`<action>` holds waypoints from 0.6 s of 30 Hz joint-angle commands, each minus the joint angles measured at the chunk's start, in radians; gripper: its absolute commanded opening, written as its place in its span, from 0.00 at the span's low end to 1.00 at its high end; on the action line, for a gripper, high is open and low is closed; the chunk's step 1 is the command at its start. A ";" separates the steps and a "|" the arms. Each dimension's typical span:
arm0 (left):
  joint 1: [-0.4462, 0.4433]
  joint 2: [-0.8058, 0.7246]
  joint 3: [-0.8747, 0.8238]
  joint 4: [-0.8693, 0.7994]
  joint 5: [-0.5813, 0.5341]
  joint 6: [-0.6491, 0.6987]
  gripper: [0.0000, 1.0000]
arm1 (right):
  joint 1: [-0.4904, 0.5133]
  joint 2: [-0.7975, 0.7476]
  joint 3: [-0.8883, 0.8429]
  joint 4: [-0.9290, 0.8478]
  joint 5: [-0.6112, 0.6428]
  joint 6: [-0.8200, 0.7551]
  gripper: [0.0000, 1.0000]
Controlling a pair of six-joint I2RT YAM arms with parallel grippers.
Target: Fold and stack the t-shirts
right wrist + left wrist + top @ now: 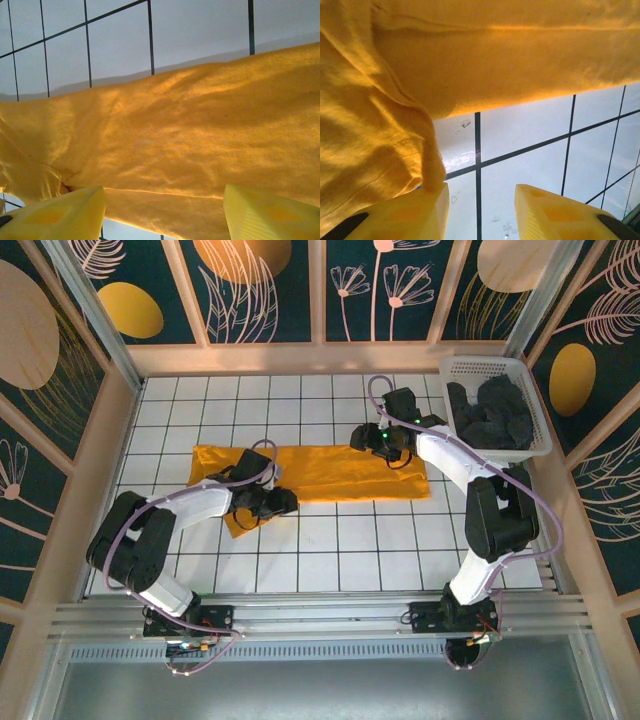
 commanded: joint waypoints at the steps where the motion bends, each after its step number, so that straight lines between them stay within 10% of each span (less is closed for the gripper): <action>1: 0.034 -0.078 0.016 -0.096 -0.133 -0.009 0.40 | -0.005 -0.039 -0.028 0.026 -0.048 0.001 0.64; 18: 0.480 -0.072 -0.029 -0.177 -0.300 0.106 0.48 | 0.101 -0.038 -0.030 0.098 -0.201 -0.038 0.64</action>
